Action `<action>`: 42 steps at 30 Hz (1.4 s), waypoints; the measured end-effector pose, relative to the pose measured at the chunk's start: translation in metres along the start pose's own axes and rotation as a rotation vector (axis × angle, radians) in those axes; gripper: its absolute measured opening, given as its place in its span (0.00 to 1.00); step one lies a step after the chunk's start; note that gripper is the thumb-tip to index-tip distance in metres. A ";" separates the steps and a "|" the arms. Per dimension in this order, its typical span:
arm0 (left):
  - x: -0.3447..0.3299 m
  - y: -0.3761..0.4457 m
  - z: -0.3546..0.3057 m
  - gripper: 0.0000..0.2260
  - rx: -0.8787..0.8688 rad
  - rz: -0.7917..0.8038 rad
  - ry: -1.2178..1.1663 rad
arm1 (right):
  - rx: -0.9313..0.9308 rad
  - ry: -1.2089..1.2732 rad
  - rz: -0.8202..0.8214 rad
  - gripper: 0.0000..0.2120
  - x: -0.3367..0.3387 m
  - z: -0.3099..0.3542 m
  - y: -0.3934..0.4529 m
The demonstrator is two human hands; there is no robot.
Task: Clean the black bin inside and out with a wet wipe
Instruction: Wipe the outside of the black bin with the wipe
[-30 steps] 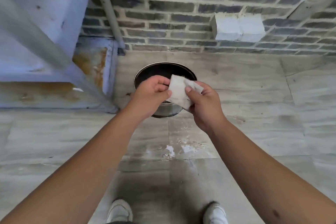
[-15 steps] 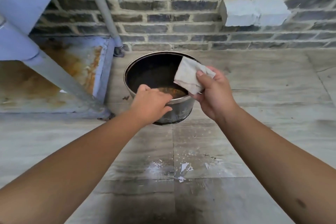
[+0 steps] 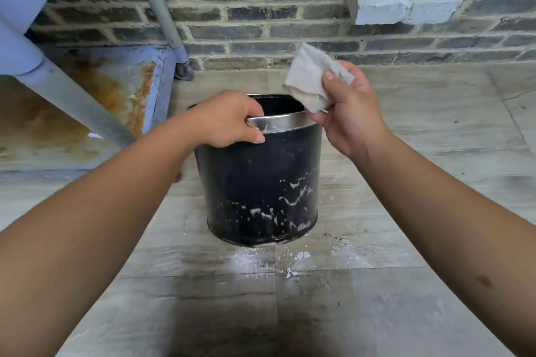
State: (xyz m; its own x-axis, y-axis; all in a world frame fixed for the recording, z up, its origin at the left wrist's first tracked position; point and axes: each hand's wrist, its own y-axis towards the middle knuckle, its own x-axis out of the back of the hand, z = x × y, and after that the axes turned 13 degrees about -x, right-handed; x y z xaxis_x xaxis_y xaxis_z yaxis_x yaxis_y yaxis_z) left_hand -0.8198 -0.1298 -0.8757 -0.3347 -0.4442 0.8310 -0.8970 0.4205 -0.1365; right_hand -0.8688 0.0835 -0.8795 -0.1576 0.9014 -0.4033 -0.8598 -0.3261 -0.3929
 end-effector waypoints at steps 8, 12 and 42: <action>-0.018 0.042 0.015 0.07 0.075 0.077 -0.052 | -0.006 -0.054 -0.061 0.09 0.014 -0.016 0.008; -0.022 0.084 0.035 0.20 0.238 0.160 0.142 | -0.020 -0.117 -0.138 0.11 0.031 -0.030 0.018; -0.110 -0.042 0.050 0.36 -0.014 0.073 -0.111 | 0.376 -1.403 0.307 0.23 0.094 -0.144 0.017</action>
State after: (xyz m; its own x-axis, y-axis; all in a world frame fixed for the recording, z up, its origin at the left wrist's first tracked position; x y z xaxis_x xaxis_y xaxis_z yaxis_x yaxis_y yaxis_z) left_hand -0.7594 -0.1379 -0.9882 -0.4292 -0.4966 0.7545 -0.8654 0.4653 -0.1861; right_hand -0.8282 0.1219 -1.0436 -0.4923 0.4165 0.7643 -0.7447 -0.6561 -0.1221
